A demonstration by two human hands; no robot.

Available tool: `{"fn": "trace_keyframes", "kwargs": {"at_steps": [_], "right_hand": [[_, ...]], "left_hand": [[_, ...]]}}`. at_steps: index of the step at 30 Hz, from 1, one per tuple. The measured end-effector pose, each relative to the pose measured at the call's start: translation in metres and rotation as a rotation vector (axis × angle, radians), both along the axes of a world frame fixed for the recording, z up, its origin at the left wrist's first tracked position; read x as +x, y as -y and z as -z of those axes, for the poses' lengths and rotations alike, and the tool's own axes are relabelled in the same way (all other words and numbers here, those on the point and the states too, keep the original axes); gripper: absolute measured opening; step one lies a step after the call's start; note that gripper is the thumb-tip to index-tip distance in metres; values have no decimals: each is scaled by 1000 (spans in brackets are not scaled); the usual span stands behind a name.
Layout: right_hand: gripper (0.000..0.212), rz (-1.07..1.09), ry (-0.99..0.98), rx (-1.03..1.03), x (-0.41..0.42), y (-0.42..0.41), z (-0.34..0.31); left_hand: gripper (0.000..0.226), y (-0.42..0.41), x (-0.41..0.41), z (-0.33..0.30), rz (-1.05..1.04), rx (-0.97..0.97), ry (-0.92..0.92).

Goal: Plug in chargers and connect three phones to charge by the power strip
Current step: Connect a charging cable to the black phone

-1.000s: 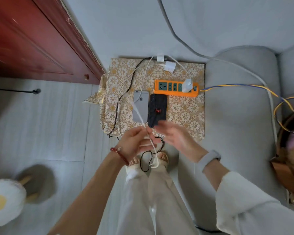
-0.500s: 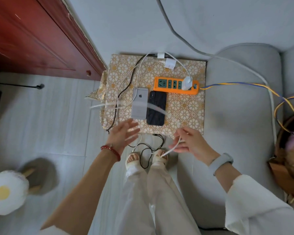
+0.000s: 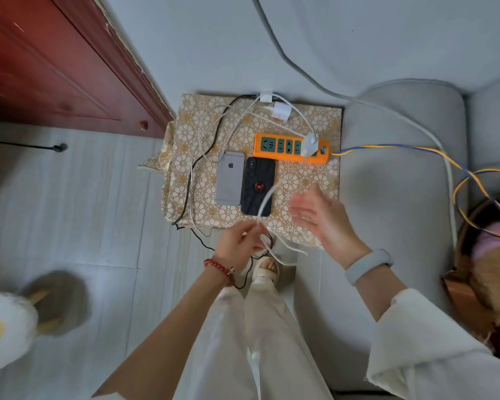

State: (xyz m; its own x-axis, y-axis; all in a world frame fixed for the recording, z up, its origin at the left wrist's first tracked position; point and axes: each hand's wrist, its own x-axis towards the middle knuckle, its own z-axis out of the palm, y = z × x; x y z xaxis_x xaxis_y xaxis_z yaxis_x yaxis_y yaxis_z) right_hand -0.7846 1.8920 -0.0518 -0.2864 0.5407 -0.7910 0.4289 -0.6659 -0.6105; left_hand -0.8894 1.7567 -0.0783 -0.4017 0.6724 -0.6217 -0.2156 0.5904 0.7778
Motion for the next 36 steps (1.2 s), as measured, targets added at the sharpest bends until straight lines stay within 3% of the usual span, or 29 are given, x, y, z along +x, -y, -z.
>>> {"fn": "trace_keyframes", "kwargs": {"at_steps": [1,3,5,6,8,11,13,14,15,17,19,21,25,28,30,32,36], "right_hand": [[47,-85,181,33,6,7,8],[59,-193,320,-195,16,26,20],[67,-223,203,-552,17,42,26],[63,-208,139,-637,14,49,29],[45,-193,148,-577,1,58,37],[23,-405,388,-226,-1,71,46],[30,-468,269,-353,5,77,49],[26,-314,143,-515,6,79,47],[14,-24,-1,-750,6,77,45],[14,580,-215,-877,2,74,46],[19,858,-240,-774,-2,66,52],[24,887,-201,-661,4,52,54],[38,793,-112,-477,16,29,56],[37,749,-83,-374,24,16,62],[36,729,-62,-328,31,10,65],[33,655,2,-255,36,6,68],[14,506,70,-197,35,10,71]], "left_hand": [[26,0,-4,-4,-124,28,106],[27,3,-12,-8,-290,74,259],[26,10,-15,-11,-357,79,333],[26,12,-16,-13,-381,74,352],[25,19,-19,-13,-427,55,351],[25,24,-25,-13,-458,70,358],[26,22,-26,-14,-452,91,395],[26,21,-26,-15,-439,99,413],[26,21,-26,-15,-421,102,422],[25,26,-28,-13,-410,65,375],[21,38,-32,-6,-447,-73,245],[18,54,-37,4,-480,-285,133],[21,81,-41,31,-537,-600,35],[24,100,-47,44,-521,-785,-158],[23,117,-55,46,-426,-916,-246],[18,130,-57,48,-301,-999,-211],[26,126,-47,55,-136,-1043,-244]]}}
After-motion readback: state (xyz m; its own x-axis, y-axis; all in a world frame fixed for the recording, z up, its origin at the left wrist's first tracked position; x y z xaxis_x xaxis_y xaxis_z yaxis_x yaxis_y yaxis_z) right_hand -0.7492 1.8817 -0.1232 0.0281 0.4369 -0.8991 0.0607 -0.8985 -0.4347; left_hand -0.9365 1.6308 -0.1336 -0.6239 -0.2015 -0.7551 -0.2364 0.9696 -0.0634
